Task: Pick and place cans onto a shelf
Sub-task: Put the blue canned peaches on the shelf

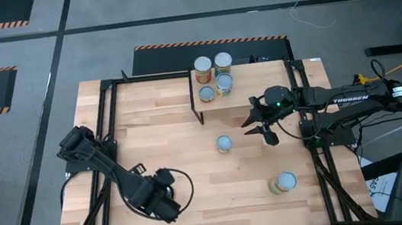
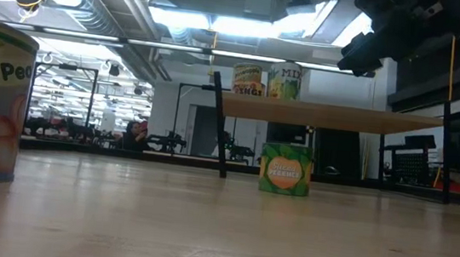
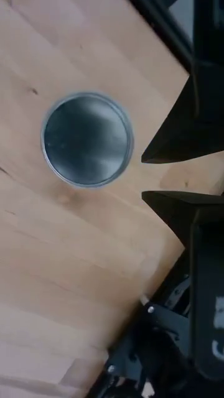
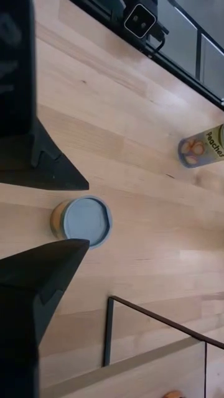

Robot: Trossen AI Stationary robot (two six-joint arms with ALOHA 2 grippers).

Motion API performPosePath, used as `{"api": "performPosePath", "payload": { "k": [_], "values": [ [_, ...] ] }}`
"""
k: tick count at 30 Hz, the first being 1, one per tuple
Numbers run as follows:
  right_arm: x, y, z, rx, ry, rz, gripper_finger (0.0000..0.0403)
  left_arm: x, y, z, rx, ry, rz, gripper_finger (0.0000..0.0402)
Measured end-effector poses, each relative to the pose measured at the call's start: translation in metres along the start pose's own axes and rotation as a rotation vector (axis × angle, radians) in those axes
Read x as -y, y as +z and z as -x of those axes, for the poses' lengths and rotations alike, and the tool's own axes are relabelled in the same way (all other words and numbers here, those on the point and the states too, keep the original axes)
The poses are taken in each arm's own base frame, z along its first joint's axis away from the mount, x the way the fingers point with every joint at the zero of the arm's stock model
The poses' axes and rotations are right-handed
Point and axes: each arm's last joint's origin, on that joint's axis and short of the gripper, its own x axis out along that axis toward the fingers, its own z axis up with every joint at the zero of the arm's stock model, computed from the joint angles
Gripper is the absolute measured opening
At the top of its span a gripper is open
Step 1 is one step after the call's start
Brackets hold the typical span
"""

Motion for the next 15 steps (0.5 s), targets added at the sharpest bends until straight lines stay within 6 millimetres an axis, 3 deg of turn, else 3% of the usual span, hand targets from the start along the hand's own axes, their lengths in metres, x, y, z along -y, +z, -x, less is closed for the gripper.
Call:
{"api": "performPosePath", "payload": {
  "k": [6, 15],
  "values": [
    [0.000, 0.000, 0.000, 0.000, 0.000, 0.000, 0.0141, 0.003, 0.002, -0.026, -0.007, 0.007, 0.022, 0.0074],
    [0.000, 0.000, 0.000, 0.000, 0.000, 0.000, 0.0141, 0.000, 0.003, -0.051, -0.019, 0.042, 0.033, 0.0074]
  ]
}}
